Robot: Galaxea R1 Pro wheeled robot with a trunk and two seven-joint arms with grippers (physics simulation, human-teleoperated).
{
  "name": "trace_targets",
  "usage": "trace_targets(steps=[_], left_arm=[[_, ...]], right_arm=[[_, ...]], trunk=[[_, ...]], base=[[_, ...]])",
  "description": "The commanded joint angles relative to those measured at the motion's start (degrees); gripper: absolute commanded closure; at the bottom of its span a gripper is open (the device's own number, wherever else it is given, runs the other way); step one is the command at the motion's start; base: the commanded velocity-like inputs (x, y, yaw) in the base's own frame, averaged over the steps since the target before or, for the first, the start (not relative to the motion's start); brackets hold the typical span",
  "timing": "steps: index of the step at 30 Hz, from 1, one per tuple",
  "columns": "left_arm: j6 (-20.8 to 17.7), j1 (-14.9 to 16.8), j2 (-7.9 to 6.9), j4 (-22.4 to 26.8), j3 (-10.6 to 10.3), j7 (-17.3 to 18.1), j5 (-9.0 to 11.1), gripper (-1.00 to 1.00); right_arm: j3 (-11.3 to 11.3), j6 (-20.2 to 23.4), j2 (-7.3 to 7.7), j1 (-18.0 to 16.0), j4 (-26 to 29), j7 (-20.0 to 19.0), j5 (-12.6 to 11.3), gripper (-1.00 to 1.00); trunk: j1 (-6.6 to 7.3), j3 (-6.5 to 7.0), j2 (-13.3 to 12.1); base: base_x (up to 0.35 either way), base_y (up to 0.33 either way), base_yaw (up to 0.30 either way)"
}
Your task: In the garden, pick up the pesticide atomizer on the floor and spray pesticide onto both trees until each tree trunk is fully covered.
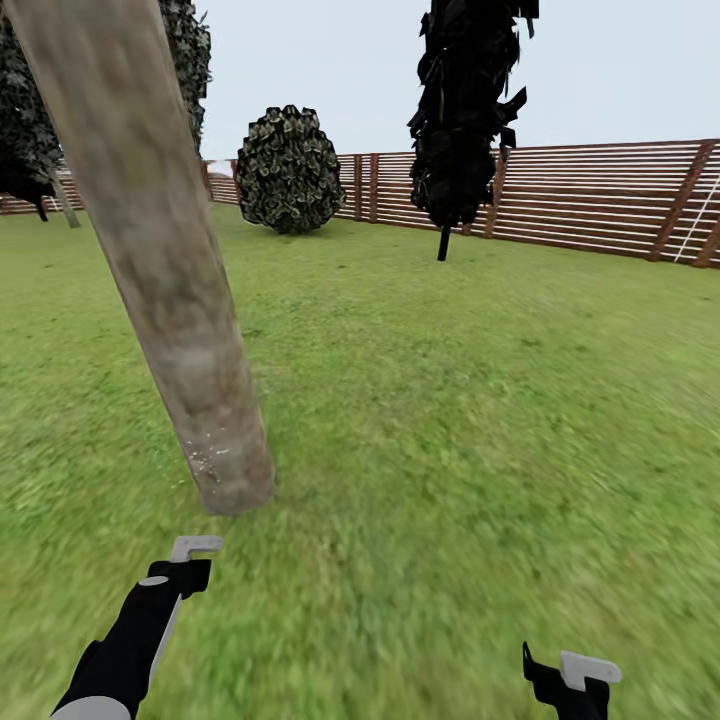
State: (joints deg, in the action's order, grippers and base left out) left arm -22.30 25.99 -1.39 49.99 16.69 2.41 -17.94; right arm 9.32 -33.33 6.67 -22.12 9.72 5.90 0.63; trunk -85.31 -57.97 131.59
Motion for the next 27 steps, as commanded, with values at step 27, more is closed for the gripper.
trace_targets(steps=[27], left_arm=[[-0.55,0.03,-0.03,0.1,0.19,-0.91,-0.51,1.0]], right_arm=[[0.08,-0.15,-0.08,-0.03,-0.05,0.07,0.14,-1.0]], trunk=[[0.0,-0.05,0.02]], base=[[0.178,-0.236,0.103]])
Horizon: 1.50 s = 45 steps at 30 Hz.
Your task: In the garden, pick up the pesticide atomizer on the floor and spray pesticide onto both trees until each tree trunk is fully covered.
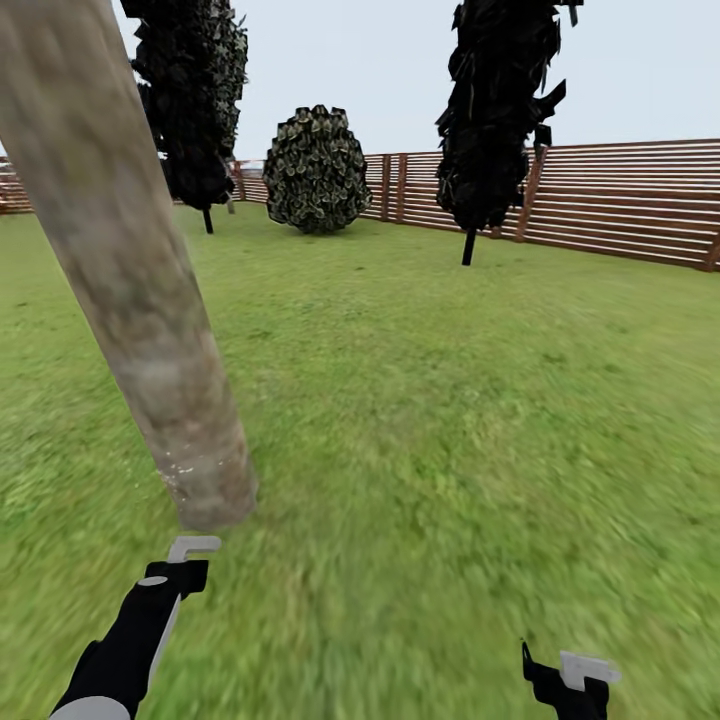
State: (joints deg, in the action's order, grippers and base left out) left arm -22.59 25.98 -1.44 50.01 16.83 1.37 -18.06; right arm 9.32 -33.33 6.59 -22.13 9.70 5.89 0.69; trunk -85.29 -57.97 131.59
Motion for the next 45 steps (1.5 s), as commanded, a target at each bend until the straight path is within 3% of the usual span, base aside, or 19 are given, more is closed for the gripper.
trace_targets(steps=[1,12,15,16,20,22,24,25,26,29,32,35,39,43,45], left_arm=[[-0.27,0.04,0.03,0.08,0.05,0.12,-0.4,1.0],[-0.42,0.04,-0.13,-0.44,-0.23,0.2,-0.36,1.0],[-0.5,0.06,-0.14,-6.27,-0.3,0.24,-0.36,1.0],[-0.49,0.17,0.14,-8.75,-0.52,0.22,-0.33,1.0],[-0.73,0.94,2.53,-9.88,-0.82,0.36,-0.4,1.0],[-0.88,1.04,2.35,-9.92,-0.74,0.43,-0.4,1.0],[-0.95,1.24,1.3,-9.9,-0.49,0.46,-0.53,1.0],[-0.96,1.34,-1.08,-9.92,-0.37,0.56,-0.43,1.0],[-0.98,1.39,-2.47,-9.93,-0.31,0.65,-0.33,1.0],[-1.85,1.49,-3.77,-9.84,-0.34,0.72,-0.23,1.0],[-2.38,1.65,-2.64,-9.45,-0.69,0.73,-0.24,1.0],[-2.48,2.57,0.52,-9.17,-0.89,0.59,-0.57,1.0],[-2.47,2.93,0.78,-8.19,-0.85,0.63,-0.46,1.0],[-3.56,3.55,1.82,-1.36,-0.97,0.69,-0.38,1.0],[-9.96,4.3,2.88,4.95,-1.08,0.97,-0.4,1.0]], right_arm=[[0.09,-0.16,0.0,-0.02,-0.04,0.09,0.09,-1.0],[0.09,-0.16,0.0,-0.02,-0.04,0.09,0.02,-1.0],[0.09,-0.16,0.06,-0.02,-0.04,0.09,0.02,-1.0],[0.09,-0.16,0.08,-0.02,-0.04,0.09,0.02,-1.0],[0.12,-0.16,0.09,-0.02,-0.04,0.09,0.02,-1.0],[0.12,-0.16,0.09,-0.02,-0.04,0.09,0.02,-1.0],[0.09,-0.16,0.09,-0.02,-0.04,0.09,0.02,-1.0],[0.09,-0.16,0.09,-0.02,-0.04,0.09,0.02,-1.0],[0.09,-0.16,0.09,-0.02,-0.04,0.09,0.02,-1.0],[0.09,-0.16,0.09,-0.02,-0.04,0.09,0.02,-1.0],[0.1,-0.16,0.09,-0.02,-0.04,0.09,0.02,-1.0],[0.09,-0.16,0.09,-0.02,-0.04,0.09,0.02,-1.0],[0.11,-0.16,0.09,-0.02,-0.04,0.09,0.02,-1.0],[0.11,-0.16,0.09,-0.02,-0.04,0.09,0.02,-1.0],[0.1,-0.16,0.09,-0.02,-0.04,0.09,0.02,-1.0]], trunk=[[-0.01,-0.05,0.02],[-0.01,-0.05,0.02],[-0.01,-0.05,0.02],[-0.01,-0.05,0.02],[-0.01,-0.05,0.02],[-0.01,-0.05,0.02],[-0.01,-0.05,0.02],[-0.01,-0.05,0.02],[-0.01,-0.05,0.02],[-0.01,-0.05,0.02],[-0.01,-0.05,0.02],[-0.01,-0.05,0.02],[-0.01,-0.05,0.02],[-0.01,-0.05,0.02],[-0.01,-0.05,0.02]], base=[[0.235,-0.192,0.277],[0.141,-0.155,0.277],[0.005,-0.005,0.118],[0.001,-0.001,0.017],[0.0,0.0,0.004],[0.0,0.0,0.0],[0.0,0.0,0.0],[0.0,0.0,0.0],[0.0,0.0,0.0],[0.0,0.0,0.0],[0.0,0.0,0.0],[0.0,0.0,0.0],[0.0,0.0,0.0],[0.0,0.0,0.06],[0.0,0.0,0.238]])
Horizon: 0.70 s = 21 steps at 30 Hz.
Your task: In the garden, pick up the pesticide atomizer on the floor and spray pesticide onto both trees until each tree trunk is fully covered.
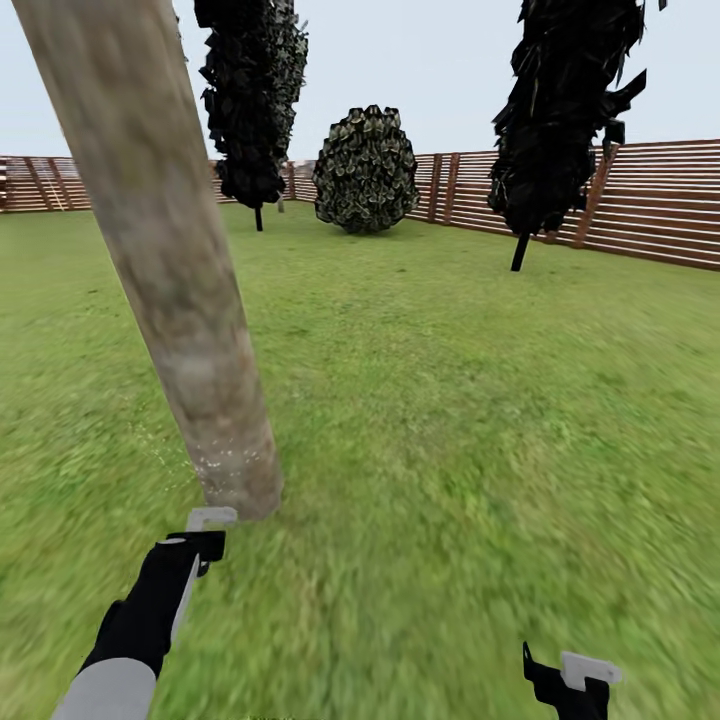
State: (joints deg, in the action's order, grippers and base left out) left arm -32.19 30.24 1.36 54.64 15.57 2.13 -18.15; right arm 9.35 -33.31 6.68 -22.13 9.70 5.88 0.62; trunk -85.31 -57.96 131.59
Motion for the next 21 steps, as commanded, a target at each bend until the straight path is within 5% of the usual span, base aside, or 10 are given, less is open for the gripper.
trace_targets(steps=[1,7,12,14,17,21], left_arm=[[-1.4,0.1,-0.05,1.67,0.17,0.27,-0.3,1.0],[-2.5,0.1,-0.34,3.5,0.02,0.5,-0.4,1.0],[-4.88,0.9,0.32,7.73,-5.66,0.45,-0.33,1.0],[-7.41,1.1,0.03,9.98,-6.04,0.54,-0.18,1.0],[-10.14,2.99,-1.39,12.46,-5.66,3.02,-0.33,1.0],[-11.52,4.16,-6.32,12.81,-2.97,4.7,-0.17,1.0]], right_arm=[[0.06,-0.17,0.0,-0.02,-0.03,0.09,0.08,-1.0],[0.06,-0.17,0.0,-0.02,-0.03,0.09,0.08,-1.0],[0.13,-0.17,0.02,-0.02,-0.03,0.09,0.08,-1.0],[0.09,-0.17,0.01,-0.02,-0.03,0.09,0.08,-1.0],[0.06,-0.17,0.0,-0.02,-0.03,0.09,0.08,-1.0],[0.08,-0.17,0.0,-0.02,-0.03,0.09,0.08,-1.0]], trunk=[[0.01,-0.06,0.02],[0.01,-0.06,0.02],[0.01,-0.06,0.02],[0.01,-0.06,0.02],[0.01,-0.06,0.02],[0.01,-0.06,0.02]], base=[[0.0,0.0,0.269],[-0.069,0.0,0.092],[-0.261,0.0,0.002],[-0.059,0.0,0.0],[-0.01,0.0,0.0],[-0.001,0.0,0.0]])
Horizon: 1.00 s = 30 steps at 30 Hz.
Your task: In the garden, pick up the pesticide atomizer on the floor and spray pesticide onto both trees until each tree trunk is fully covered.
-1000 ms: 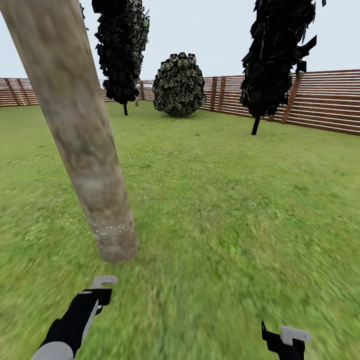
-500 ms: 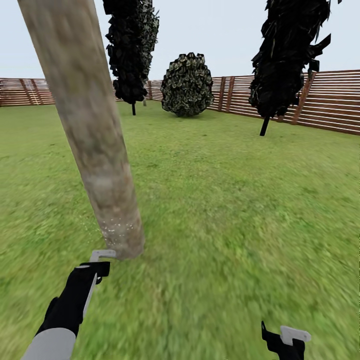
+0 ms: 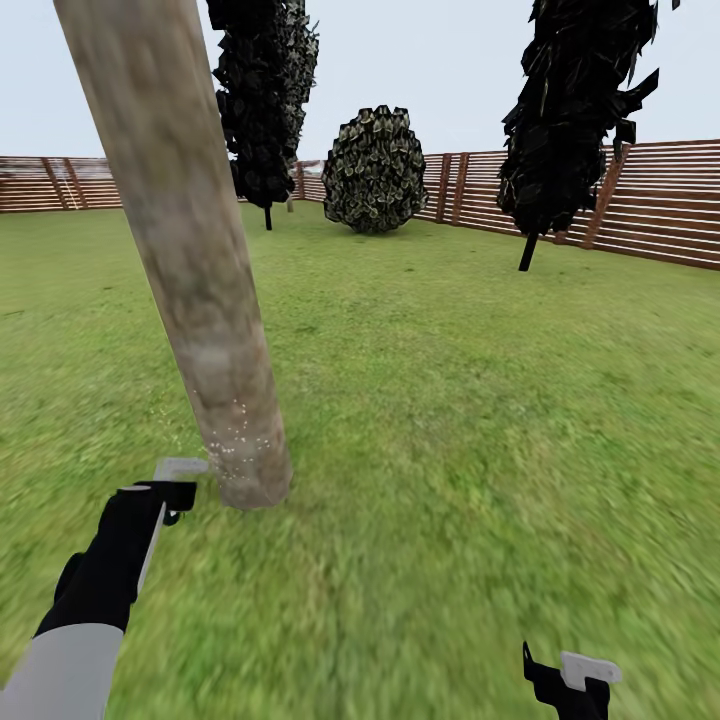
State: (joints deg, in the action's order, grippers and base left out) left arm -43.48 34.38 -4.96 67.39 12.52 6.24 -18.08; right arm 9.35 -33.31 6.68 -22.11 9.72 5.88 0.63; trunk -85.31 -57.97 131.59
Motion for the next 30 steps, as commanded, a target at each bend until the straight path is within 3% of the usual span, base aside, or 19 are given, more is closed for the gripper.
trace_targets(steps=[1,4,6,9,10,14,15,21,24,25,28,30], left_arm=[[-0.32,0.05,-0.21,0.13,0.35,0.77,-0.23,1.0],[-0.88,0.65,0.03,1.46,0.46,1.29,-0.17,1.0],[-3.6,1.63,0.42,2.49,-0.15,1.52,-0.13,1.0],[-8.0,2.36,0.62,3.88,-3.17,5.2,-0.27,1.0],[-8.26,2.54,0.15,3.94,-3.15,5.71,-0.43,1.0],[-8.26,1.9,-5.39,3.17,-2.58,6.08,-0.43,1.0],[-7.99,1.79,-6.08,2.79,-2.58,6.09,-0.45,1.0],[-7.56,-0.59,-5.83,2.22,-3.34,6.06,-0.5,1.0],[-7.94,-0.5,-3.04,2.23,-7.05,5.71,-0.51,1.0],[-7.98,-0.48,-2.82,2.13,-7.23,5.63,-0.53,1.0],[-7.82,-0.68,-3.49,0.43,-6.71,5.61,-0.58,1.0],[-7.58,-0.86,-4.36,-0.52,-4.72,5.62,-0.74,1.0]], right_arm=[[0.07,-0.18,0.0,-0.04,-0.05,0.09,0.07,-1.0],[0.05,-0.18,0.0,-0.04,-0.05,0.09,0.07,-1.0],[0.07,-0.18,0.0,-0.04,-0.05,0.09,0.07,-1.0],[0.12,-0.18,0.06,-0.04,-0.05,0.09,0.07,-1.0],[0.13,-0.18,0.08,-0.04,-0.05,0.09,0.07,-1.0],[0.14,-0.18,0.08,-0.04,-0.05,0.09,0.07,-1.0],[0.14,-0.18,0.08,-0.04,-0.05,0.09,0.07,-1.0],[0.1,-0.18,0.08,-0.04,-0.05,0.09,0.07,-1.0],[0.1,-0.18,0.08,-0.04,-0.05,0.09,0.07,-1.0],[0.1,-0.18,0.08,-0.04,-0.05,0.09,0.07,-1.0],[0.08,-0.18,0.08,-0.04,-0.02,0.09,0.07,-1.0],[0.06,-0.18,0.05,-0.04,-0.04,0.09,0.07,-1.0]], trunk=[[0.01,-0.05,0.02],[0.01,-0.05,0.02],[0.01,-0.05,0.02],[0.01,-0.05,0.02],[0.01,-0.05,0.02],[0.01,-0.05,0.02],[0.01,-0.05,0.02],[0.01,-0.05,0.02],[0.01,-0.05,0.02],[0.01,-0.05,0.02],[0.01,-0.05,0.02],[0.01,-0.05,0.02]], base=[[0.0,0.0,0.0],[0.0,0.0,0.0],[0.0,0.0,0.0],[0.0,0.0,0.0],[0.0,0.0,0.0],[0.0,0.0,0.0],[0.0,0.0,0.0],[0.0,0.0,0.0],[0.0,0.0,0.0],[0.0,0.0,0.0],[0.0,0.0,0.0],[0.0,0.0,0.019]])
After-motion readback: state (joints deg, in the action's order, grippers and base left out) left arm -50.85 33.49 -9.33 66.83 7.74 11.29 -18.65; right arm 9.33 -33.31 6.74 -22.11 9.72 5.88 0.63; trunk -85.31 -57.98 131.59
